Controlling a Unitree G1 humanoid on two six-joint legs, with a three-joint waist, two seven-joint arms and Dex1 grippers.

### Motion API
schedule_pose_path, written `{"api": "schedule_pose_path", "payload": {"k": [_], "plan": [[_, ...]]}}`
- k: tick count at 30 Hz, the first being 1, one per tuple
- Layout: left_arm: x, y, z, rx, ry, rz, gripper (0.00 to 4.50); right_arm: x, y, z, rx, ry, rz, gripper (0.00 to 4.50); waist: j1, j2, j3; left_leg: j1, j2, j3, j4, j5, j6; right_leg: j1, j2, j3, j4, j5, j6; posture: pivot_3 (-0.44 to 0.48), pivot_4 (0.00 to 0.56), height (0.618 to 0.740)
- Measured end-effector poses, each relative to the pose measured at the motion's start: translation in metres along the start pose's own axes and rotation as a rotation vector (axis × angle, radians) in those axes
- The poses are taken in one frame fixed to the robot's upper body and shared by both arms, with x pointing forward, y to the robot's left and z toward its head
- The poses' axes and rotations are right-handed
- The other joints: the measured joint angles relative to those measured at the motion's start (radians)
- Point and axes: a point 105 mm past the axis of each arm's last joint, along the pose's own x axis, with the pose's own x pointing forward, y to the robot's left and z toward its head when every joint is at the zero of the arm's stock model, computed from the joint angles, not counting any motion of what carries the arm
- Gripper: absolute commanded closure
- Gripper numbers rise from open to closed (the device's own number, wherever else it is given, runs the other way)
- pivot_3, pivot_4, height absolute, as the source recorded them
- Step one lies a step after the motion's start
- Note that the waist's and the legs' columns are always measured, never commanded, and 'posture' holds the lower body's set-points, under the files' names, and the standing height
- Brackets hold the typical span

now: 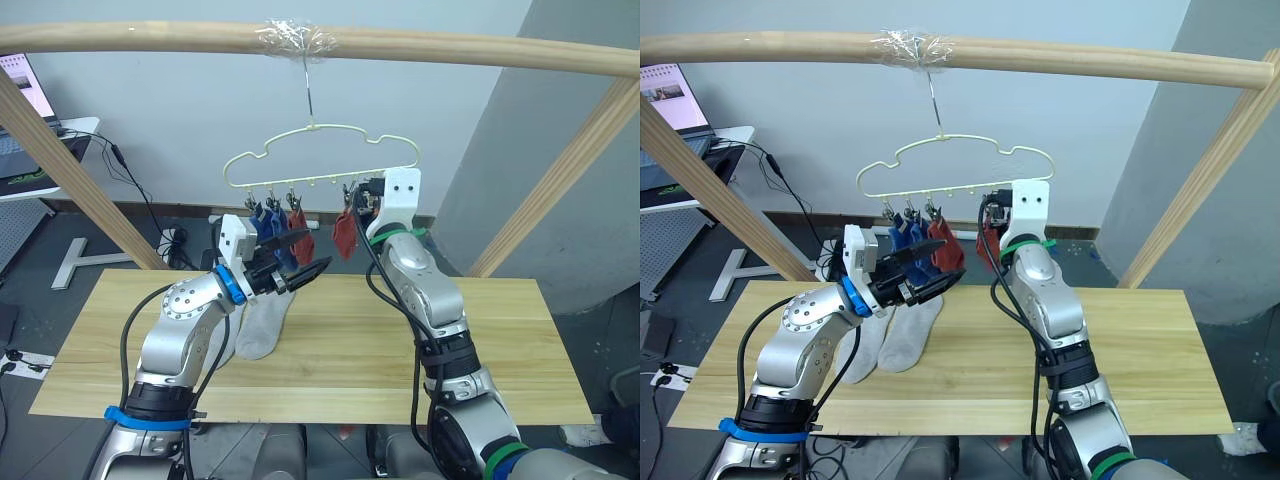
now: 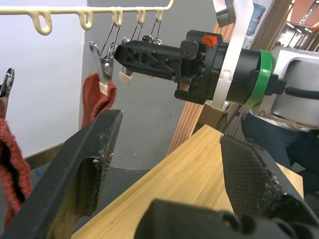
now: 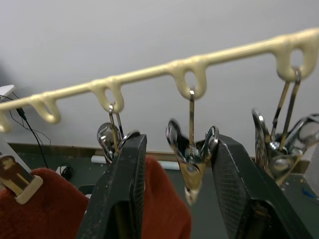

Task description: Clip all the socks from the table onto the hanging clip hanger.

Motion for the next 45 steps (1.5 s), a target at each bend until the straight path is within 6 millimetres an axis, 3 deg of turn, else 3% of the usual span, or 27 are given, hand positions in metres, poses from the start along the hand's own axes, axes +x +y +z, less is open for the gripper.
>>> {"api": "schedule_pose_path", "payload": {"k": [15,23,29,32,34,36,39,43,45], "plan": [[0.002,-0.004,0.006,0.011,-0.008,-0.016,0.90,0.000,0.004,0.000,0.000,-0.001,0.024,2.58,0.001,0.000,0.000,0.000,0.000,0.000,0.000,0.000,0.000,0.000,0.000,0.000,0.000,0.000,0.000,0.249,0.156,0.740],[0.002,-0.005,0.009,0.018,-0.013,-0.016,0.90,0.001,0.000,-0.002,0.001,-0.002,0.005,4.48,0.001,0.000,0.000,0.000,0.000,0.000,0.000,0.000,0.000,0.000,0.000,0.000,0.000,0.000,0.000,0.246,0.165,0.740],[-0.002,-0.008,0.002,0.003,0.002,-0.010,0.90,0.001,-0.007,0.001,0.012,-0.010,0.027,4.48,0.001,0.000,0.000,0.000,0.000,0.000,0.000,0.000,0.000,0.000,0.000,0.000,0.000,0.000,0.000,0.240,0.177,0.740],[-0.007,-0.007,-0.006,0.021,0.034,0.021,0.73,-0.004,-0.002,0.004,0.030,0.016,0.138,4.49,0.001,0.000,0.001,0.000,0.000,0.000,0.000,0.000,0.000,0.000,0.000,0.000,0.000,0.000,0.000,0.236,0.180,0.740],[-0.011,-0.004,-0.013,0.025,0.068,0.044,0.34,-0.007,-0.001,0.003,0.024,0.047,0.196,4.50,0.000,0.001,0.001,0.000,0.000,0.000,0.000,0.000,0.000,0.000,0.000,0.000,0.000,0.000,0.000,0.234,0.185,0.740],[-0.024,0.007,-0.035,0.025,0.170,0.125,0.02,-0.012,0.001,0.003,0.025,0.076,0.252,4.50,-0.002,0.001,0.001,0.001,0.001,0.000,-0.001,0.000,0.000,0.000,0.000,0.000,0.000,0.000,-0.001,0.234,0.185,0.740],[-0.042,0.017,-0.064,-0.006,0.285,0.212,0.02,-0.017,0.001,0.005,0.034,0.089,0.276,4.50,-0.002,0.002,0.004,0.000,0.001,0.000,-0.001,0.000,0.000,-0.001,0.000,0.000,0.000,-0.001,-0.001,0.228,0.195,0.740],[-0.068,0.036,-0.106,0.081,0.520,0.317,0.02,-0.024,-0.002,0.000,0.013,0.127,0.311,4.50,0.000,0.003,0.005,0.000,0.000,0.000,-0.002,0.000,0.000,-0.001,0.000,0.000,-0.001,-0.001,-0.001,0.230,0.198,0.740],[-0.075,0.036,-0.128,0.069,0.598,0.348,0.02,-0.026,-0.006,-0.002,0.031,0.147,0.306,4.50,0.001,0.003,0.006,0.000,0.000,0.001,-0.001,0.000,0.000,-0.001,0.000,0.000,-0.001,-0.001,-0.001,0.230,0.198,0.740]]}}
